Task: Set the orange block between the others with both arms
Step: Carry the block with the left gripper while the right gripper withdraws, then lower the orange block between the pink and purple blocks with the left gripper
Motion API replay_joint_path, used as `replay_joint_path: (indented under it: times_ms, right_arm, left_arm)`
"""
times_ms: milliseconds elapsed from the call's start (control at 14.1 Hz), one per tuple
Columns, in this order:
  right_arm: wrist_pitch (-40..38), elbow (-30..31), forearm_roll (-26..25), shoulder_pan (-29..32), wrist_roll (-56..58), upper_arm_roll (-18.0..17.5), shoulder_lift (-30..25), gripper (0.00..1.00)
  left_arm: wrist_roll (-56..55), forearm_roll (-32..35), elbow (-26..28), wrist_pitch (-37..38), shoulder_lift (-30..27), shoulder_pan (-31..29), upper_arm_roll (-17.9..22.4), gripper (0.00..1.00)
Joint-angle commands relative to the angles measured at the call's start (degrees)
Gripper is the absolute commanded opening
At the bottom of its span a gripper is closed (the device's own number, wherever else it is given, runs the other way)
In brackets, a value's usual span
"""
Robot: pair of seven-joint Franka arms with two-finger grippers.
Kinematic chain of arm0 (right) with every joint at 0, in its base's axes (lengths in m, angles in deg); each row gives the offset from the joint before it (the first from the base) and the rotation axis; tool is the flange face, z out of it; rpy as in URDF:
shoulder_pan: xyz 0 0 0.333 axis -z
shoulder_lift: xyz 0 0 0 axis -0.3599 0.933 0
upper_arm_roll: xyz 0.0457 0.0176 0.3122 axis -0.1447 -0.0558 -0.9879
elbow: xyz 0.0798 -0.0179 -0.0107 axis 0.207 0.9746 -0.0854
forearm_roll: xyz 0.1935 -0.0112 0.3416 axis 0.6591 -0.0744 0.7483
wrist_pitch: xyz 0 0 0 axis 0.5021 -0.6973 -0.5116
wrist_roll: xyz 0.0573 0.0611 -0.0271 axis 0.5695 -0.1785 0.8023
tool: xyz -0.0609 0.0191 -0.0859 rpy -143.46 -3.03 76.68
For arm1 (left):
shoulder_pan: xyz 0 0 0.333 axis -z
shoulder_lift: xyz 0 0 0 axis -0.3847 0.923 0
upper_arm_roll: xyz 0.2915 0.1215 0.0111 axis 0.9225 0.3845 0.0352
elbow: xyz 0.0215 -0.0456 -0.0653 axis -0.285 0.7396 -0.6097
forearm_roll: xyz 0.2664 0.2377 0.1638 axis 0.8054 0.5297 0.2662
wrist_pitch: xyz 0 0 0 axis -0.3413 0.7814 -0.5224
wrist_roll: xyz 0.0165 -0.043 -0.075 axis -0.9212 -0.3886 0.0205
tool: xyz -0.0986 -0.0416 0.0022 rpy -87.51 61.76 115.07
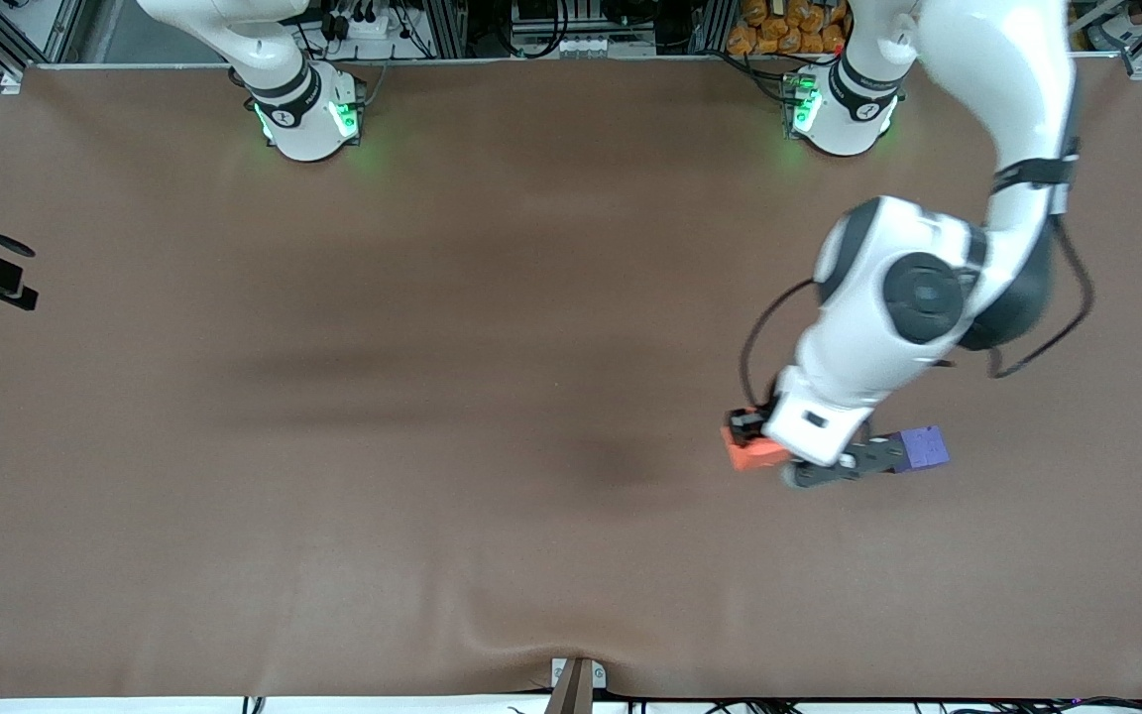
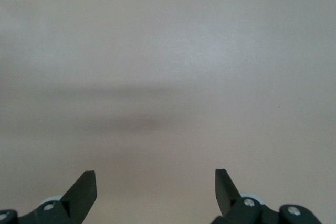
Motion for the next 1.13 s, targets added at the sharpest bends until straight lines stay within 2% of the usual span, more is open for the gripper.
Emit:
replay_joint_path:
  times_ms: [0,71,212,283,636,778,1061]
  right_arm:
    - [0.2,-0.1,-0.1,-0.1,-0.1,-0.5,0.1,1.0]
    - [0.2,-0.1,0.0,1.5,-0.1,-2.1,0.1,1.0]
    - [0.3,-0.1,-0.4,8.9,-0.1,-10.5,0.1,1.0]
    - [0.4,0.0,-0.7,10.6,-0.1,-12.8,0.1,1.0]
    - [-0.4,1.3,-2.6,9.1,-3.5,-13.2,-1.5,1.0]
    - [-0.4,3.6,-3.6,7.9,-3.8,-13.1,-4.3,1.0]
    - [0.3,7.4,-3.6,5.7,-5.4,-12.8,-7.9,1.0]
  left_arm:
    - [6.4,-0.8,5.6,0.2,-3.7,-5.2,-0.5,0.0]
    - [9.2,-0.8,6.6,0.2,-4.2,-7.2,-0.5,0.0]
    - [14.5,-0.8,8.7,0.1,-4.8,-10.7,-0.5,0.0]
    - [16.9,-0.8,9.4,0.1,-4.8,-12.7,-0.5,0.0]
    - [24.7,-0.8,13.2,-2.7,-4.1,-18.4,-0.5,0.0]
    - [27.2,-0.6,15.6,-5.4,-3.8,-20.0,-0.4,0.0]
    - [31.8,0.0,22.7,-15.4,-2.8,-21.9,-0.3,0.0]
